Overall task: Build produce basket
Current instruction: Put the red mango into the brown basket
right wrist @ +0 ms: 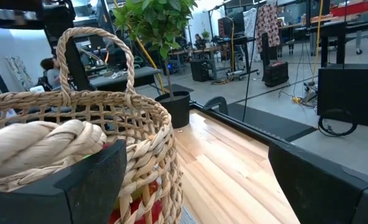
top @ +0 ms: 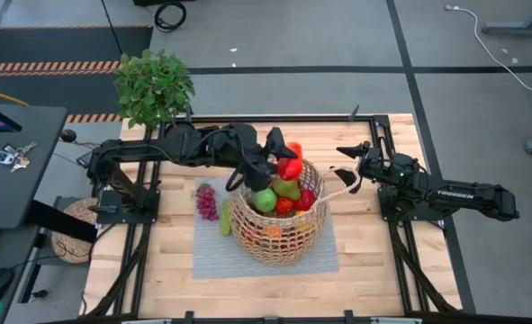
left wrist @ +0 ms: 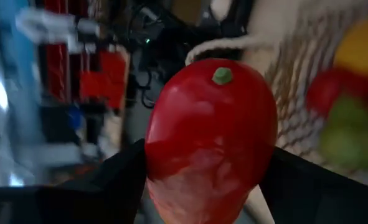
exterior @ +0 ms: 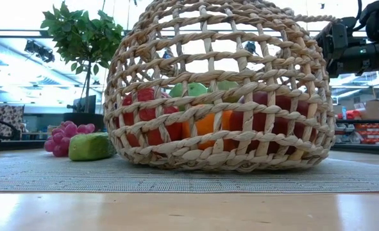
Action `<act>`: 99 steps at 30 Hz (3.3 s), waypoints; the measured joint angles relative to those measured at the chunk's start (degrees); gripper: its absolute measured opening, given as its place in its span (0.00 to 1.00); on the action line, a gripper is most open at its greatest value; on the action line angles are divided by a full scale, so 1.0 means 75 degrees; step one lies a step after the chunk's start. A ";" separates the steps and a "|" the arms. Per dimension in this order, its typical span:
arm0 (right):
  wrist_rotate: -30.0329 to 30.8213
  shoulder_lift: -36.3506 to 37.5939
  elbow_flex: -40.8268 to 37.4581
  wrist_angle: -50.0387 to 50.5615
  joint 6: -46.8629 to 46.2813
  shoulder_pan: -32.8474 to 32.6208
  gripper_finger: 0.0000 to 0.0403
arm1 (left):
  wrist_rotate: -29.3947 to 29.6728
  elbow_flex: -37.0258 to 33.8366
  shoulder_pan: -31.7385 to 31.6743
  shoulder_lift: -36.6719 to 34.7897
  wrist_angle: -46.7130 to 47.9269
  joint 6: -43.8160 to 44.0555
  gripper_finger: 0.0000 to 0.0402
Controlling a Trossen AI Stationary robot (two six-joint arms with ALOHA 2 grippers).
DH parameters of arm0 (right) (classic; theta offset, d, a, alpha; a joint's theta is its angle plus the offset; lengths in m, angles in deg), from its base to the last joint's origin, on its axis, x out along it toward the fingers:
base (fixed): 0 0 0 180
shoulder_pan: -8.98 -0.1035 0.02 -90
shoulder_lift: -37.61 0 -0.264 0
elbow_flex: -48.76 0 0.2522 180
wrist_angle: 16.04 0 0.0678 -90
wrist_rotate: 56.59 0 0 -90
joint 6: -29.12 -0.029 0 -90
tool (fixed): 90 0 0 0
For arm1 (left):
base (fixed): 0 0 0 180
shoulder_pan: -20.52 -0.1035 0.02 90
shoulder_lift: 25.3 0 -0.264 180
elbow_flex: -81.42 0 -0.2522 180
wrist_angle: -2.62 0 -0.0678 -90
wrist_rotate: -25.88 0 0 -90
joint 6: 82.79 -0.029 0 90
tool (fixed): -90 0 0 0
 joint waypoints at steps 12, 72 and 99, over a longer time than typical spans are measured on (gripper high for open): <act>0.0000 0.0000 0.0000 0.0003 0.0002 0.0000 0.98 | 0.0064 0.0000 -0.0029 0.0000 -0.0001 -0.2683 0.70; 0.0003 -0.0064 0.0006 -0.0079 0.0002 0.0000 0.98 | -0.0962 0.0003 -0.0793 0.0810 -0.0050 1.6100 0.70; 0.0000 -0.0064 -0.0003 -0.0145 0.0002 0.0000 0.98 | -0.2861 0.0012 -0.0632 0.1701 0.1905 1.1726 0.70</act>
